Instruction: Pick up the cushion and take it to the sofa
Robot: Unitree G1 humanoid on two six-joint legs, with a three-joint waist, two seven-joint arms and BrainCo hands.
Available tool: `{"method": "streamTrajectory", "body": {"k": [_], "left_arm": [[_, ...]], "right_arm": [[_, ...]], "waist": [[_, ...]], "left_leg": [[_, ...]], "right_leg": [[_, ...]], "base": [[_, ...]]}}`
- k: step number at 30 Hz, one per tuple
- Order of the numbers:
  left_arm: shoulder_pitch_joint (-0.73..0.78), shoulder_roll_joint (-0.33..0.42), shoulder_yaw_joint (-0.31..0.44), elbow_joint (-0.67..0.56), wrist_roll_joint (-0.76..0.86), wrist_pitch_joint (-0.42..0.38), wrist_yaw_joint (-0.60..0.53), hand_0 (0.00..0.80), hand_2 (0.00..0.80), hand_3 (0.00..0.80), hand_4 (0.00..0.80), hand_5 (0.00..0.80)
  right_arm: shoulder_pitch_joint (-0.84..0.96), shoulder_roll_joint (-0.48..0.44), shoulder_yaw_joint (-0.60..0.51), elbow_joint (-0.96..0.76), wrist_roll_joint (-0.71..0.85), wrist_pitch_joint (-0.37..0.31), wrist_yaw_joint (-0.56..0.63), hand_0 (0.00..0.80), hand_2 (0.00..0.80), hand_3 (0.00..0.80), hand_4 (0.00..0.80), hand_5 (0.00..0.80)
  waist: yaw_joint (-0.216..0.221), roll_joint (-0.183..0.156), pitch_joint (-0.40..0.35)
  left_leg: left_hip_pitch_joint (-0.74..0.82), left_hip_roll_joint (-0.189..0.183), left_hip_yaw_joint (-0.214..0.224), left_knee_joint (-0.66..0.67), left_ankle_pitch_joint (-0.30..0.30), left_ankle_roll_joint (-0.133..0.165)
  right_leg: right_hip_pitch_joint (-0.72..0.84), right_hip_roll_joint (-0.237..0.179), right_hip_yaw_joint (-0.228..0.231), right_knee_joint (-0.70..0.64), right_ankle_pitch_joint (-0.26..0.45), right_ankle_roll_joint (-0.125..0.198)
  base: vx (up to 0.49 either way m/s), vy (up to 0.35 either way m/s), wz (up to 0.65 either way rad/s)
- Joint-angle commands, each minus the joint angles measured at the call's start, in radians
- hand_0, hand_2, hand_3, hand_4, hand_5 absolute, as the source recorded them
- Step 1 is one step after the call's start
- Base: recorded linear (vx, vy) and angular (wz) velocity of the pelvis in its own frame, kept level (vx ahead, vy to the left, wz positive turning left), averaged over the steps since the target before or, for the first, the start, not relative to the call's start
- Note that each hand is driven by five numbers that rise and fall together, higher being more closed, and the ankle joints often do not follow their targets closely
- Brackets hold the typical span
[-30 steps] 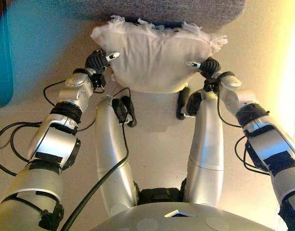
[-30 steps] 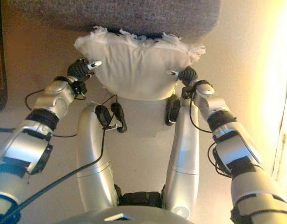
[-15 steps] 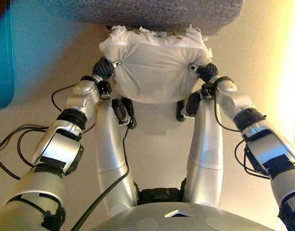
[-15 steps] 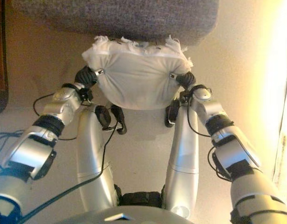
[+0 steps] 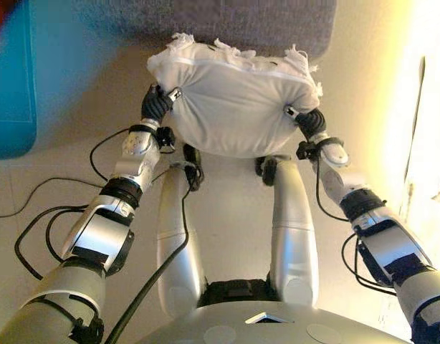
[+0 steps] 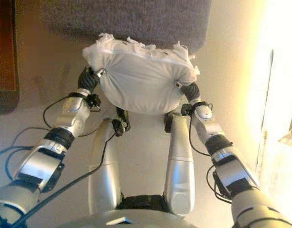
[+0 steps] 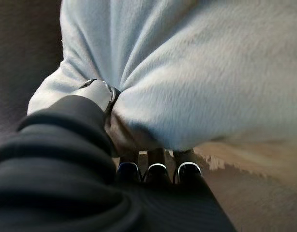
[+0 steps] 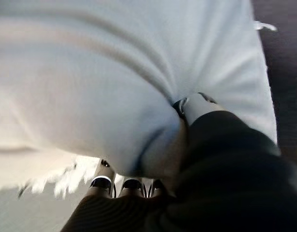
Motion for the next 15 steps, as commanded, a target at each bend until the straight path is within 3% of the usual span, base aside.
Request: {"method": "streamTrajectory", "body": {"k": [1, 5, 6, 15], "left_arm": [[0.008, -0.044, 0.024, -0.113, 0.040, -0.078, -0.003, 0.800, 0.800, 0.800, 0.800, 0.800], [0.027, -0.047, 0.033, -0.116, 0.040, -0.060, 0.002, 0.800, 0.800, 0.800, 0.800, 0.800], [0.029, -0.049, 0.035, -0.119, 0.041, -0.056, 0.006, 0.800, 0.800, 0.800, 0.800, 0.800], [0.201, -0.109, 0.073, -0.200, 0.068, -0.036, 0.002, 0.800, 0.800, 0.800, 0.800, 0.800]], "right_arm": [[-0.004, 0.069, -0.025, -0.159, 0.002, -0.091, 0.021, 0.800, 0.800, 0.800, 0.800, 0.800], [0.006, 0.078, -0.037, -0.180, 0.008, -0.073, 0.029, 0.800, 0.800, 0.800, 0.800, 0.800], [0.008, 0.080, -0.042, -0.189, 0.013, -0.071, 0.030, 0.800, 0.800, 0.800, 0.800, 0.800], [0.145, 0.106, -0.089, -0.233, -0.027, -0.019, 0.023, 0.800, 0.800, 0.800, 0.800, 0.800]], "waist": [[0.017, -0.011, -0.101], [0.030, -0.020, -0.146], [0.032, -0.021, -0.156], [0.073, -0.031, -0.296]], "left_leg": [[0.155, -0.002, 0.005, -0.105, 0.046, -0.023], [0.271, -0.017, 0.024, -0.224, 0.076, -0.028], [0.285, -0.024, 0.029, -0.262, 0.115, -0.020], [0.586, -0.074, 0.001, -0.557, 0.186, -0.016]], "right_leg": [[0.188, -0.020, -0.008, -0.132, 0.069, 0.011], [0.313, -0.036, -0.043, -0.260, 0.093, 0.025], [0.329, -0.043, -0.054, -0.301, 0.128, 0.022], [0.637, -0.047, -0.106, -0.583, 0.199, 0.066]], "base": [[0.128, -0.016, 0.05], [0.043, 0.025, -0.06], [-0.063, 0.046, 0.03], [0.076, 0.061, 0.05]]}}
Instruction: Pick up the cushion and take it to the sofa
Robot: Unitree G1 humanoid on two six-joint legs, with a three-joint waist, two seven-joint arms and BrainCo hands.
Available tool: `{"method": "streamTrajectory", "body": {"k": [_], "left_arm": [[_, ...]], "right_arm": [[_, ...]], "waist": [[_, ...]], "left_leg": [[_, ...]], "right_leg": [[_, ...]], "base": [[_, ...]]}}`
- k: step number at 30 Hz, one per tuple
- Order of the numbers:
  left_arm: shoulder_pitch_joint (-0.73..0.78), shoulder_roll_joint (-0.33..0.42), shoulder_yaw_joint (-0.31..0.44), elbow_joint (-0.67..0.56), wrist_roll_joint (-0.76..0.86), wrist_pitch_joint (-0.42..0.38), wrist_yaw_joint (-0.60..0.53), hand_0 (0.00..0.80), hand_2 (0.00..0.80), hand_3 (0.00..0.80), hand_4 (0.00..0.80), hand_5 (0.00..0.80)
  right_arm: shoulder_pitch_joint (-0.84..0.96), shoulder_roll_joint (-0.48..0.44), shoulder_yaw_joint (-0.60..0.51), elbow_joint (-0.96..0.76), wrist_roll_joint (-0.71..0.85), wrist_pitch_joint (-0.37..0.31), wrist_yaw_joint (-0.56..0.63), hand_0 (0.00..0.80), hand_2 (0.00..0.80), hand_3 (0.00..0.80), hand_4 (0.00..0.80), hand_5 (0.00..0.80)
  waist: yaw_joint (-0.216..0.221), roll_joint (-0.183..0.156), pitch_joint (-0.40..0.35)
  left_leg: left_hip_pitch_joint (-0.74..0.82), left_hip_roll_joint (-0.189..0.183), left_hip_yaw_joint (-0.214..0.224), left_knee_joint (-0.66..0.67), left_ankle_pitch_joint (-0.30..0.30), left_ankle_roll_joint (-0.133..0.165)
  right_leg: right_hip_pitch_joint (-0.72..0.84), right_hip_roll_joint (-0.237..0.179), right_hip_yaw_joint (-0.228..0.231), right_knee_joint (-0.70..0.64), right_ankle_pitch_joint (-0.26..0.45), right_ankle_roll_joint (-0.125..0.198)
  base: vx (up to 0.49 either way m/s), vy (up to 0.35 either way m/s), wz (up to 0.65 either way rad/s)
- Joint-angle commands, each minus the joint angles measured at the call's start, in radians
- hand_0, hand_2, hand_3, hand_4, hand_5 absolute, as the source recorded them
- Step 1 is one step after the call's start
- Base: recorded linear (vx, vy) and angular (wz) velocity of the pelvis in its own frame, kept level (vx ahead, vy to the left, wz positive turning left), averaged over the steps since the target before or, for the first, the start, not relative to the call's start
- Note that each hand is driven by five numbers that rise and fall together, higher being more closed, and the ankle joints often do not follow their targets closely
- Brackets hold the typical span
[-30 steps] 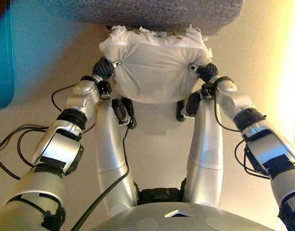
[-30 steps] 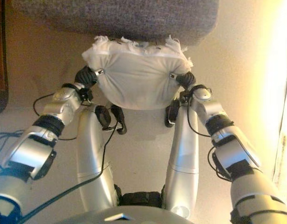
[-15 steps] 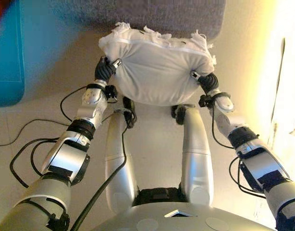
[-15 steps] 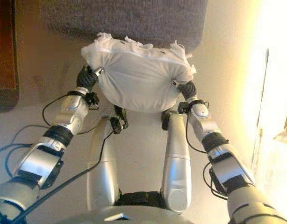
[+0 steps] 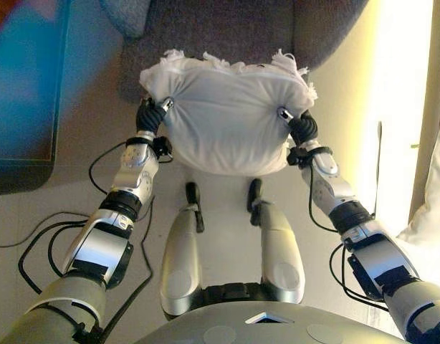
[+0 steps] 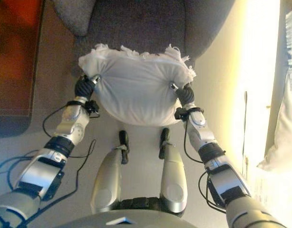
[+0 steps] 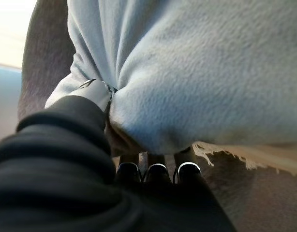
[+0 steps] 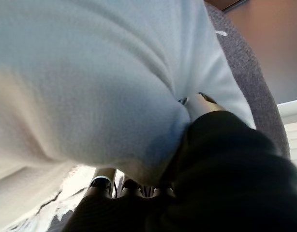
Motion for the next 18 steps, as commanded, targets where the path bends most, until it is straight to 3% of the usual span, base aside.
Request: {"method": "streamTrajectory", "body": {"k": [1, 5, 12, 15, 18], "left_arm": [[0.089, -0.079, -0.006, -0.120, 0.061, -0.046, -0.032, 0.800, 0.800, 0.800, 0.800, 0.800], [0.174, -0.086, 0.027, -0.143, 0.083, 0.010, -0.031, 0.800, 0.800, 0.800, 0.800, 0.800], [0.182, -0.072, 0.048, -0.107, 0.094, 0.075, -0.020, 0.800, 0.800, 0.800, 0.800, 0.800], [0.151, -0.049, 0.021, -0.107, 0.086, 0.089, -0.026, 0.800, 0.800, 0.800, 0.800, 0.800], [0.107, -0.045, -0.016, -0.092, 0.055, 0.092, -0.027, 0.800, 0.800, 0.800, 0.800, 0.800]], "right_arm": [[0.073, 0.063, -0.036, -0.089, -0.025, -0.047, 0.047, 0.800, 0.800, 0.800, 0.800, 0.800], [0.146, 0.072, -0.050, -0.100, -0.027, 0.006, 0.070, 0.800, 0.800, 0.800, 0.800, 0.800], [0.153, 0.083, -0.045, -0.041, -0.008, 0.089, 0.108, 0.800, 0.800, 0.800, 0.800, 0.800], [0.152, 0.081, -0.033, -0.036, -0.014, 0.080, 0.104, 0.800, 0.800, 0.800, 0.800, 0.800], [0.143, 0.061, -0.015, -0.021, 0.020, 0.067, 0.099, 0.800, 0.800, 0.800, 0.800, 0.800]], "waist": [[0.034, 0.017, -0.262], [0.039, 0.013, -0.351], [0.025, 0.017, -0.433], [0.005, 0.025, -0.424], [-0.022, 0.038, -0.399]], "left_leg": [[0.026, -0.027, -0.022, -0.061, 0.016, 0.011], [0.144, -0.035, 0.002, -0.142, 0.018, 0.016], [0.255, -0.048, 0.041, -0.204, 0.000, 0.042], [0.257, -0.057, 0.037, -0.183, -0.019, 0.072], [0.271, -0.056, -0.010, -0.172, -0.029, 0.084]], "right_leg": [[0.101, -0.036, -0.012, -0.155, 0.071, 0.060], [0.210, -0.028, -0.020, -0.234, 0.090, 0.065], [0.267, -0.039, 0.022, -0.198, 0.095, 0.063], [0.194, -0.050, 0.100, 0.037, 0.161, 0.053], [0.087, 0.000, 0.199, 0.226, 0.225, 0.046]], "base": [[0.221, 0.088, 0.01], [0.217, 0.103, 0.06], [0.118, 0.111, -0.05], [0.004, 0.109, -0.13], [0.031, 0.056, 0.05]]}}
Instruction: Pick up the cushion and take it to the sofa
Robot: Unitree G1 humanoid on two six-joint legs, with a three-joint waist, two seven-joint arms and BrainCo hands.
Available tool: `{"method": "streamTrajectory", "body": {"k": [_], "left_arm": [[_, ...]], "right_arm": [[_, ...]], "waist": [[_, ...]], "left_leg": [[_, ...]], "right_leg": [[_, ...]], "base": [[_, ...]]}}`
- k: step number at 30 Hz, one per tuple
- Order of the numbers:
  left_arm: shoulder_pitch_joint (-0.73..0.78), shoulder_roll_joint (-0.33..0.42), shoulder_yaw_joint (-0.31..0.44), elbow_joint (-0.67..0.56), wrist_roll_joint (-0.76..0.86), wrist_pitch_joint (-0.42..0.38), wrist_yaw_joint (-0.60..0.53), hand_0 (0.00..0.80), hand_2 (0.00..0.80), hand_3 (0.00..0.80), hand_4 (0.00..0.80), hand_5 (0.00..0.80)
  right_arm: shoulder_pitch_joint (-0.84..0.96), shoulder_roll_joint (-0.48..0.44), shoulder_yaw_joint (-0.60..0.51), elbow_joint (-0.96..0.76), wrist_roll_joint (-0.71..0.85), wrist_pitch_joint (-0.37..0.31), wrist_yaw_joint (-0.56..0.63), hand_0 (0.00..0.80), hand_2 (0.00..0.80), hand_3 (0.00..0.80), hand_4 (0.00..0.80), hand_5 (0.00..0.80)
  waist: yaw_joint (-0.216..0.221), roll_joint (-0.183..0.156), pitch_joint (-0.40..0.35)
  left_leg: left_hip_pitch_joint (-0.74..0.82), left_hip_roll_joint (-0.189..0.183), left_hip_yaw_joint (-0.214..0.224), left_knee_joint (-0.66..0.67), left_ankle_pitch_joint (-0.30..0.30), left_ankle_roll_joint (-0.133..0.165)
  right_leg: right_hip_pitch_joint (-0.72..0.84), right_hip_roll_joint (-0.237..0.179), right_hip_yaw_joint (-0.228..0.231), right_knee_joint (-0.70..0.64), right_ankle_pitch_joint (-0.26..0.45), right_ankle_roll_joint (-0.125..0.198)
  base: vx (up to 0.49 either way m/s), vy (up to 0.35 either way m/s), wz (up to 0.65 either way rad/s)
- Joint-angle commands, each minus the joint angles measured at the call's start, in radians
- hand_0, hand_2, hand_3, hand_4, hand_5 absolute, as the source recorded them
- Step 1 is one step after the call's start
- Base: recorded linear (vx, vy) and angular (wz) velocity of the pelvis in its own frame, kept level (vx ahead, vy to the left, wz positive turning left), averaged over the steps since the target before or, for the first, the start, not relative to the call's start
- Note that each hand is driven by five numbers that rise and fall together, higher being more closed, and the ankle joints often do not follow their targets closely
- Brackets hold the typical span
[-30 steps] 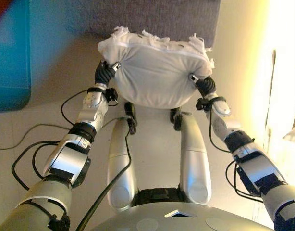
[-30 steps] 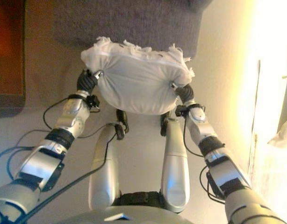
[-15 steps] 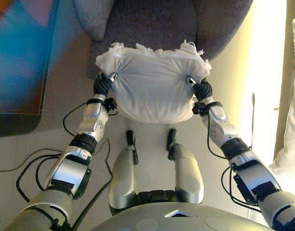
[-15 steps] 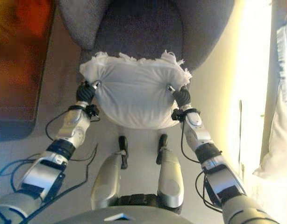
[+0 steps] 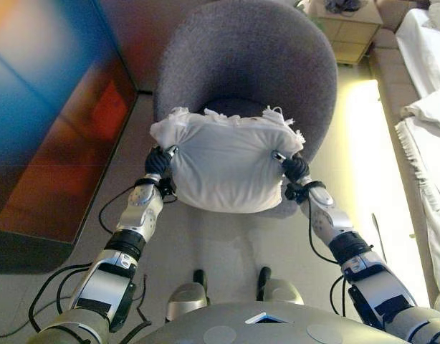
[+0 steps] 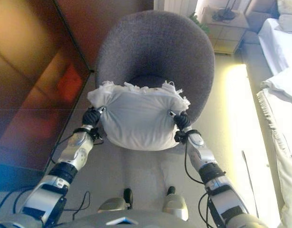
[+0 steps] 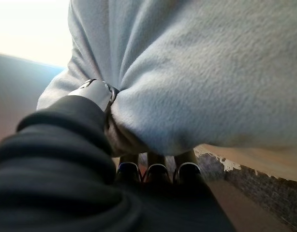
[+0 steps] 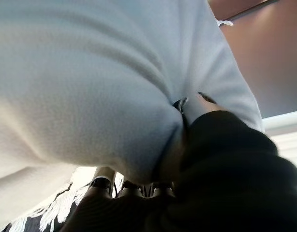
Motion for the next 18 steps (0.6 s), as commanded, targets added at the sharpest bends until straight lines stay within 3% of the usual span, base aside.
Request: {"method": "streamTrajectory", "body": {"k": [1, 5, 8, 11, 14, 16, 18], "left_arm": [[-0.107, -0.015, -0.053, -0.003, -0.026, -0.049, -0.025, 0.800, 0.800, 0.800, 0.800, 0.800], [-0.148, -0.024, -0.075, 0.034, -0.017, -0.034, -0.016, 0.800, 0.800, 0.800, 0.800, 0.800], [-0.159, -0.030, -0.081, 0.064, -0.016, -0.037, -0.026, 0.800, 0.800, 0.800, 0.800, 0.800], [-0.139, -0.034, -0.063, 0.075, -0.014, -0.037, -0.051, 0.800, 0.800, 0.800, 0.800, 0.800], [-0.099, -0.028, -0.032, 0.058, 0.000, -0.028, -0.068, 0.800, 0.800, 0.800, 0.800, 0.800], [-0.080, -0.038, -0.016, 0.053, 0.004, -0.036, -0.056, 0.800, 0.800, 0.800, 0.800, 0.800], [-0.066, -0.043, -0.006, 0.052, -0.006, -0.041, -0.055, 0.800, 0.800, 0.800, 0.800, 0.800]], "right_arm": [[-0.045, 0.026, 0.015, -0.017, 0.053, -0.075, 0.051, 0.800, 0.800, 0.800, 0.800, 0.800], [-0.041, -0.007, 0.006, 0.001, 0.069, -0.072, 0.063, 0.800, 0.800, 0.800, 0.800, 0.800], [-0.043, -0.033, -0.011, 0.001, 0.099, -0.063, 0.075, 0.800, 0.800, 0.800, 0.800, 0.800], [-0.030, -0.046, -0.047, 0.005, 0.094, -0.041, 0.101, 0.800, 0.800, 0.800, 0.800, 0.800], [-0.016, -0.036, -0.062, 0.001, 0.075, -0.029, 0.125, 0.800, 0.800, 0.800, 0.800, 0.800], [-0.024, -0.035, -0.064, 0.012, 0.061, -0.022, 0.153, 0.800, 0.800, 0.800, 0.800, 0.800], [-0.020, -0.038, -0.057, 0.012, 0.054, -0.017, 0.159, 0.800, 0.800, 0.800, 0.800, 0.800]], "waist": [[-0.020, -0.008, -0.063], [-0.068, -0.054, -0.059], [-0.101, -0.078, -0.053], [-0.117, -0.082, -0.047], [-0.105, -0.096, -0.050], [-0.097, -0.096, -0.077], [-0.101, -0.078, -0.110]], "left_leg": [[-0.054, -0.042, -0.053, 0.044, -0.016, 0.051], [-0.016, -0.081, -0.091, 0.061, -0.054, 0.050], [0.031, -0.108, -0.112, 0.073, -0.116, 0.060], [0.115, -0.116, -0.096, 0.063, -0.162, 0.062], [0.181, -0.119, -0.030, 0.067, -0.205, 0.067], [0.193, -0.112, 0.007, 0.082, -0.189, 0.059], [0.201, -0.080, 0.035, 0.115, -0.129, 0.031]], "right_leg": [[-0.123, 0.020, 0.159, 0.155, 0.222, 0.005], [-0.127, 0.071, 0.200, -0.122, 0.224, 0.024], [-0.161, 0.111, 0.192, -0.293, 0.233, 0.044], [-0.196, 0.116, 0.105, -0.381, 0.279, 0.051], [-0.194, 0.088, -0.057, -0.360, 0.296, 0.053], [-0.147, 0.086, -0.125, -0.354, 0.264, 0.018], [-0.101, 0.118, -0.128, -0.362, 0.233, -0.016]], "base": [[0.118, -0.040, 0.25], [0.219, -0.120, 0.32], [0.296, -0.048, 0.26], [0.397, -0.012, 0.52], [0.413, -0.063, 0.11], [0.427, -0.076, -0.36], [0.407, -0.088, -0.57]]}}
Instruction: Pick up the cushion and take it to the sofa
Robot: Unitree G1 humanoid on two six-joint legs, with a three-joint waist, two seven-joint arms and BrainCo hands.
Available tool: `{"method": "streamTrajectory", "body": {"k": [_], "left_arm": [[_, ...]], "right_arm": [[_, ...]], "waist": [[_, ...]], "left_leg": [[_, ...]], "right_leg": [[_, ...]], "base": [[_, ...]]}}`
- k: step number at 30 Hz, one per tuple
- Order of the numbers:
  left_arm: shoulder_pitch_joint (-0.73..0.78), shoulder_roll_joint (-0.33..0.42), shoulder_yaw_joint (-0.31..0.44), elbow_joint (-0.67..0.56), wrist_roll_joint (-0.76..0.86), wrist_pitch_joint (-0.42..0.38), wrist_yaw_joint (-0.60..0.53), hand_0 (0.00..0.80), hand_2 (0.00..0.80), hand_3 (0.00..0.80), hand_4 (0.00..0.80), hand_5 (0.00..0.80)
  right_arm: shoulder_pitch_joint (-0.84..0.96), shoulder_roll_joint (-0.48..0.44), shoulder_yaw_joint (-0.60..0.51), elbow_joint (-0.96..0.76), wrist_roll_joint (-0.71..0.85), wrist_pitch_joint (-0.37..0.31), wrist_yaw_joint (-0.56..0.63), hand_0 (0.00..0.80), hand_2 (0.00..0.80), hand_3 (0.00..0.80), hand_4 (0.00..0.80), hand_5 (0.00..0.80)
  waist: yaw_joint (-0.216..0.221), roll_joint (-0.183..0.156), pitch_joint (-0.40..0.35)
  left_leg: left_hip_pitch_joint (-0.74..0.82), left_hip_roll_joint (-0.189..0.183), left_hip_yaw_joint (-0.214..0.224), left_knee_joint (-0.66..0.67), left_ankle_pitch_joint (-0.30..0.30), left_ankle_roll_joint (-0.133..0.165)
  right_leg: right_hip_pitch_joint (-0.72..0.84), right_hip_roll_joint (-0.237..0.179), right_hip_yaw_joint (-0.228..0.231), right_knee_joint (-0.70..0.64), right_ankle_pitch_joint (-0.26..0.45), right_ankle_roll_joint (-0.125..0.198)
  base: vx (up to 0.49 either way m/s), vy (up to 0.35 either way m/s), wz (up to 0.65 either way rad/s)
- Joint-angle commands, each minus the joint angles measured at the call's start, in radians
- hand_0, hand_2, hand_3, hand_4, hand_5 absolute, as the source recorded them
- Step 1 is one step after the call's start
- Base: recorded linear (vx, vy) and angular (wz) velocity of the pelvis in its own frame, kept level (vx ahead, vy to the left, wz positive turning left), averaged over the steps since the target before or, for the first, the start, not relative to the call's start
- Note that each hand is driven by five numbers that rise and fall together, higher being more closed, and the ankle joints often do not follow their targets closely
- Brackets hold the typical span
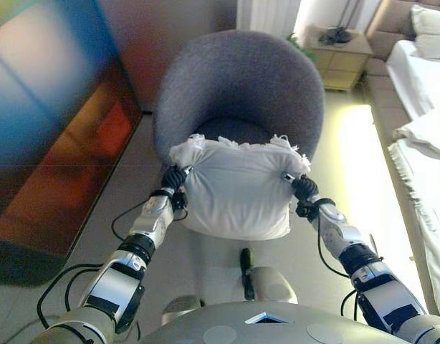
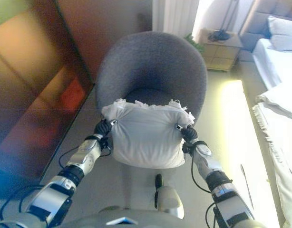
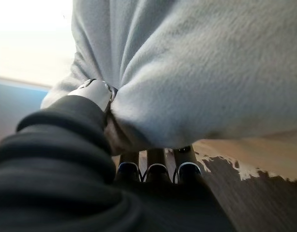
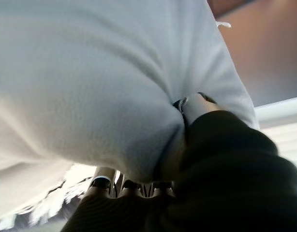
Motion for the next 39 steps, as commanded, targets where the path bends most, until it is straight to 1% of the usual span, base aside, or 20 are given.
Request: {"method": "streamTrajectory", "body": {"k": [1, 2, 4, 5, 8, 9, 11, 12, 14, 17, 19, 23, 26, 28, 31, 33, 34, 36, 38, 39], "left_arm": [[-0.062, 0.000, 0.050, -0.050, -0.010, -0.077, -0.020, 0.800, 0.800, 0.800, 0.800, 0.800], [-0.053, -0.002, 0.060, -0.045, -0.003, -0.079, -0.022, 0.800, 0.800, 0.800, 0.800, 0.800], [-0.048, 0.003, 0.070, -0.042, 0.003, -0.084, -0.008, 0.800, 0.800, 0.800, 0.800, 0.800], [-0.045, 0.008, 0.074, -0.044, 0.000, -0.086, 0.000, 0.800, 0.800, 0.800, 0.800, 0.800], [-0.007, 0.028, 0.100, -0.069, 0.008, -0.084, 0.013, 0.800, 0.800, 0.800, 0.800, 0.800], [0.007, 0.034, 0.110, -0.080, 0.021, -0.082, 0.007, 0.800, 0.800, 0.800, 0.800, 0.800], [0.018, 0.041, 0.113, -0.084, 0.024, -0.087, -0.006, 0.800, 0.800, 0.800, 0.800, 0.800], [0.018, 0.051, 0.115, -0.089, 0.017, -0.082, -0.012, 0.800, 0.800, 0.800, 0.800, 0.800], [0.002, 0.070, 0.116, -0.080, -0.010, -0.076, -0.022, 0.800, 0.800, 0.800, 0.800, 0.800], [-0.028, 0.081, 0.115, -0.072, -0.044, -0.063, -0.017, 0.800, 0.800, 0.800, 0.800, 0.800], [-0.047, 0.077, 0.112, -0.063, -0.065, -0.062, -0.009, 0.800, 0.800, 0.800, 0.800, 0.800], [-0.057, 0.067, 0.115, -0.041, -0.088, -0.075, -0.017, 0.800, 0.800, 0.800, 0.800, 0.800], [-0.064, 0.055, 0.111, -0.038, -0.092, -0.087, -0.034, 0.800, 0.800, 0.800, 0.800, 0.800], [-0.057, 0.048, 0.106, -0.038, -0.085, -0.100, -0.037, 0.800, 0.800, 0.800, 0.800, 0.800], [-0.070, 0.051, 0.090, -0.039, -0.088, -0.116, -0.024, 0.800, 0.800, 0.800, 0.800, 0.800], [-0.087, 0.058, 0.080, -0.025, -0.106, -0.126, -0.031, 0.800, 0.800, 0.800, 0.800, 0.800], [-0.088, 0.059, 0.079, -0.024, -0.106, -0.123, -0.033, 0.800, 0.800, 0.800, 0.800, 0.800], [-0.090, 0.055, 0.072, -0.027, -0.091, -0.109, -0.023, 0.800, 0.800, 0.800, 0.800, 0.800], [-0.139, 0.060, 0.045, -0.029, -0.090, -0.100, 0.011, 0.800, 0.800, 0.800, 0.800, 0.800], [-0.198, 0.074, 0.038, -0.016, -0.111, -0.108, 0.016, 0.800, 0.800, 0.800, 0.800, 0.800]], "right_arm": [[-0.083, 0.004, -0.037, -0.060, 0.021, -0.055, 0.054, 0.800, 0.800, 0.800, 0.800, 0.800], [-0.079, 0.010, -0.029, -0.058, 0.020, -0.051, 0.054, 0.800, 0.800, 0.800, 0.800, 0.800], [-0.069, 0.016, -0.009, -0.069, 0.014, -0.052, 0.060, 0.800, 0.800, 0.800, 0.800, 0.800], [-0.062, 0.019, -0.001, -0.079, 0.008, -0.052, 0.063, 0.800, 0.800, 0.800, 0.800, 0.800], [-0.025, 0.023, 0.028, -0.114, -0.001, -0.060, 0.073, 0.800, 0.800, 0.800, 0.800, 0.800], [-0.013, 0.026, 0.031, -0.117, -0.003, -0.069, 0.078, 0.800, 0.800, 0.800, 0.800, 0.800], [-0.014, 0.032, 0.036, -0.114, -0.012, -0.079, 0.079, 0.800, 0.800, 0.800, 0.800, 0.800], [-0.032, 0.039, 0.041, -0.107, -0.018, -0.075, 0.067, 0.800, 0.800, 0.800, 0.800, 0.800], [-0.071, 0.042, 0.050, -0.095, -0.026, -0.055, 0.047, 0.800, 0.800, 0.800, 0.800, 0.800], [-0.126, 0.043, 0.069, -0.078, -0.022, -0.022, 0.013, 0.800, 0.800, 0.800, 0.800, 0.800], [-0.162, 0.046, 0.081, -0.055, -0.028, -0.008, 0.000, 0.800, 0.800, 0.800, 0.800, 0.800], [-0.202, 0.047, 0.101, -0.043, -0.035, 0.013, -0.024, 0.800, 0.800, 0.800, 0.800, 0.800], [-0.206, 0.052, 0.106, -0.041, -0.056, 0.003, -0.031, 0.800, 0.800, 0.800, 0.800, 0.800], [-0.207, 0.056, 0.108, -0.045, -0.069, -0.003, -0.043, 0.800, 0.800, 0.800, 0.800, 0.800], [-0.237, 0.071, 0.119, -0.055, -0.067, -0.014, -0.085, 0.800, 0.800, 0.800, 0.800, 0.800], [-0.262, 0.096, 0.124, -0.037, -0.064, -0.029, -0.112, 0.800, 0.800, 0.800, 0.800, 0.800], [-0.267, 0.102, 0.124, -0.023, -0.062, -0.036, -0.113, 0.800, 0.800, 0.800, 0.800, 0.800], [-0.280, 0.115, 0.126, 0.005, -0.055, -0.045, -0.121, 0.800, 0.800, 0.800, 0.800, 0.800], [-0.317, 0.118, 0.146, -0.009, -0.040, -0.049, -0.156, 0.800, 0.800, 0.800, 0.800, 0.800], [-0.383, 0.109, 0.153, -0.007, -0.030, -0.047, -0.170, 0.800, 0.800, 0.800, 0.800, 0.800]], "waist": [[-0.017, -0.004, -0.090], [-0.029, 0.012, -0.111], [-0.033, 0.010, -0.125], [-0.030, 0.002, -0.126], [-0.006, -0.024, -0.121], [0.007, -0.032, -0.113], [0.025, -0.036, -0.101], [0.042, -0.038, -0.090], [0.058, -0.037, -0.082], [0.084, -0.025, -0.070], [0.092, -0.012, -0.065], [0.083, 0.014, -0.076], [0.073, 0.036, -0.087], [0.073, 0.051, -0.089], [0.087, 0.069, -0.075], [0.097, 0.077, -0.049], [0.101, 0.076, -0.042], [0.110, 0.067, -0.032], [0.099, 0.051, -0.012], [0.098, 0.044, 0.022]], "left_leg": [[0.020, -0.028, 0.025, 0.130, 0.082, 0.020], [0.020, 0.013, 0.035, 0.195, 0.194, -0.028], [-0.033, 0.065, 0.052, 0.383, 0.337, -0.088], [-0.061, 0.069, 0.054, 0.456, 0.343, -0.090], [-0.174, 0.091, 0.056, 0.672, 0.336, -0.081], [-0.220, 0.111, 0.052, 0.692, 0.316, -0.067], [-0.273, 0.122, 0.036, 0.666, 0.296, -0.050], [-0.304, 0.121, 0.015, 0.594, 0.285, -0.036], [-0.335, 0.123, -0.013, 0.495, 0.294, -0.032], [-0.396, 0.115, -0.082, 0.306, 0.343, -0.053], [-0.403, 0.111, -0.102, 0.227, 0.342, -0.065], [-0.351, 0.107, -0.074, 0.112, 0.308, -0.070], [-0.302, 0.101, -0.024, 0.031, 0.267, -0.062], [-0.279, 0.096, -0.018, 0.007, 0.260, -0.057], [-0.300, 0.073, -0.014, 0.040, 0.226, -0.030], [-0.314, 0.069, -0.013, 0.089, 0.192, -0.005], [-0.309, 0.068, -0.018, 0.104, 0.180, -0.003], [-0.295, 0.065, -0.037, 0.122, 0.168, -0.013], [-0.329, 0.060, -0.067, 0.175, 0.145, -0.031], [-0.394, 0.067, -0.082, 0.236, 0.136, -0.036]], "right_leg": [[-0.005, 0.041, -0.007, -0.186, 0.138, -0.028], [0.013, 0.071, 0.010, -0.174, 0.102, -0.058], [0.061, 0.095, 0.039, -0.172, 0.065, -0.101], [0.079, 0.094, 0.047, -0.173, 0.055, -0.110], [0.136, 0.085, 0.064, -0.158, 0.016, -0.139], [0.160, 0.082, 0.078, -0.156, 0.004, -0.145], [0.190, 0.080, 0.100, -0.157, -0.008, -0.144], [0.212, 0.079, 0.124, -0.161, -0.019, -0.139], [0.232, 0.074, 0.153, -0.165, -0.033, -0.129], [0.262, 0.061, 0.196, -0.161, -0.062, -0.103], [0.274, 0.046, 0.213, -0.159, -0.073, -0.088], [0.276, 0.026, 0.205, -0.145, -0.089, -0.070], [0.267, 0.016, 0.175, -0.123, -0.106, -0.063], [0.255, 0.008, 0.156, -0.091, -0.122, -0.061], [0.181, -0.029, 0.111, 0.089, -0.165, -0.040], [0.079, -0.077, 0.100, 0.306, -0.144, -0.018], [0.063, -0.093, 0.102, 0.329, -0.132, -0.018], [0.075, -0.114, 0.111, 0.242, -0.116, -0.019], [0.075, -0.099, 0.166, 0.092, -0.107, -0.008], [0.037, -0.086, 0.189, 0.104, -0.119, -0.016]], "base": [[0.401, -0.143, -0.40], [0.375, -0.174, -0.11], [0.378, -0.249, 0.06], [0.392, -0.276, -0.16], [0.278, -0.186, -0.61], [0.238, -0.085, -0.70], [0.196, 0.012, -0.54], [0.187, 0.087, -0.44], [0.202, 0.130, -0.46], [0.179, 0.181, -0.42], [0.155, 0.183, -0.41], [0.158, 0.180, -0.35], [0.147, 0.186, -0.29], [0.120, 0.187, -0.09], [0.016, 0.156, 0.25], [-0.010, 0.074, 0.17], [0.085, -0.009, 0.14], [0.138, -0.117, 0.22], [-0.089, -0.228, 0.17], [-0.409, -0.257, 0.19]]}}
